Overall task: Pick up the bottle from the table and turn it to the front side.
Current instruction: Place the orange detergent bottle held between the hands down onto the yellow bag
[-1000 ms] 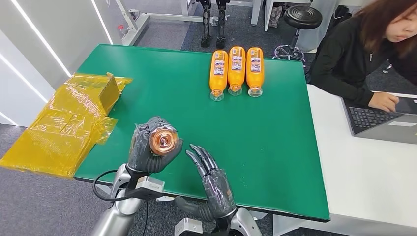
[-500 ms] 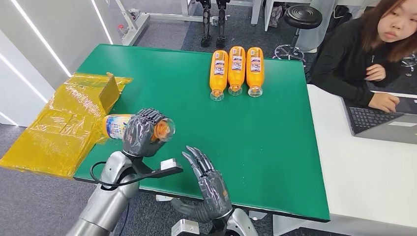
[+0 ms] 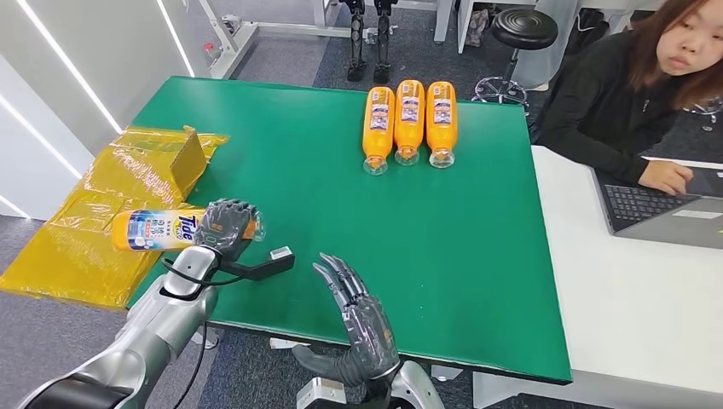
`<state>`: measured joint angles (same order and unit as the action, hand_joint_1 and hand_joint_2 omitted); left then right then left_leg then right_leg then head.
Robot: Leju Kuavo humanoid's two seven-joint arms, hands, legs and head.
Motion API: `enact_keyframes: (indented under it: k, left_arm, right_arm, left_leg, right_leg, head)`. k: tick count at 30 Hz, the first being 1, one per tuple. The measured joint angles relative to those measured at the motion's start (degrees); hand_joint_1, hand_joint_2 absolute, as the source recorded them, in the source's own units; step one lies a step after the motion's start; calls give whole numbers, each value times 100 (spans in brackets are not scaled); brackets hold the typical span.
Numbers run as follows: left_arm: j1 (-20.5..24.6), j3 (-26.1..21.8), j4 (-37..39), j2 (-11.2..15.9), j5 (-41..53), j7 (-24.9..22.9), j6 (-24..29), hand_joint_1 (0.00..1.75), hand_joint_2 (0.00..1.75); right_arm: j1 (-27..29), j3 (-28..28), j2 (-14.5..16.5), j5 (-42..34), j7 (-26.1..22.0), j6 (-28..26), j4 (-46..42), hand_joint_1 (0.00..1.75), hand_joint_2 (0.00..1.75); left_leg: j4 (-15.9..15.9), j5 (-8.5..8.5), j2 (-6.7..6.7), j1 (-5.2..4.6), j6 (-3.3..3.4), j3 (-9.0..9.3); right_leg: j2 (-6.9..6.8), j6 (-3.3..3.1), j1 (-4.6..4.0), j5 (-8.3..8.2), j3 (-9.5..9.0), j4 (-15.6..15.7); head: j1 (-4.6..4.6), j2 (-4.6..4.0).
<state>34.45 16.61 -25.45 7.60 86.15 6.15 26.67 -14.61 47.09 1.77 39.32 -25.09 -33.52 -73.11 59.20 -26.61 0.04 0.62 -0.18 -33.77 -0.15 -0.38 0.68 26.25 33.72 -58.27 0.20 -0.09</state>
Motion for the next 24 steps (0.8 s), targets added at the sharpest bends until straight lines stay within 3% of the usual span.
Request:
enact_keyframes:
  k: [6, 10, 24]
  left_arm:
    - [214, 0, 416, 55, 53, -66, -183, 175, 175]
    - [309, 1, 538, 83, 132, -85, -313, 3, 175]
    - [518, 28, 733, 90, 332, -134, -343, 0, 175]
  right_arm:
    - [3, 5, 0, -2, 25, 1, 0, 0, 175]
    - [5, 5, 0, -2, 39, -1, 0, 0, 175]
    - [36, 5, 0, 27, 121, 49, -68, 0, 175]
  left_leg:
    - [0, 0, 1, 0, 0, -1]
    - [0, 1, 0, 0, -1, -1]
    - [0, 1, 0, 0, -1, -1]
  right_leg:
    - [1, 0, 0, -1, 2, 0]
    - [0, -1, 0, -1, 2, 0]
    - [1, -4, 0, -3, 2, 0]
  head:
    - [1, 0]
    - [1, 0]
    - [0, 0]
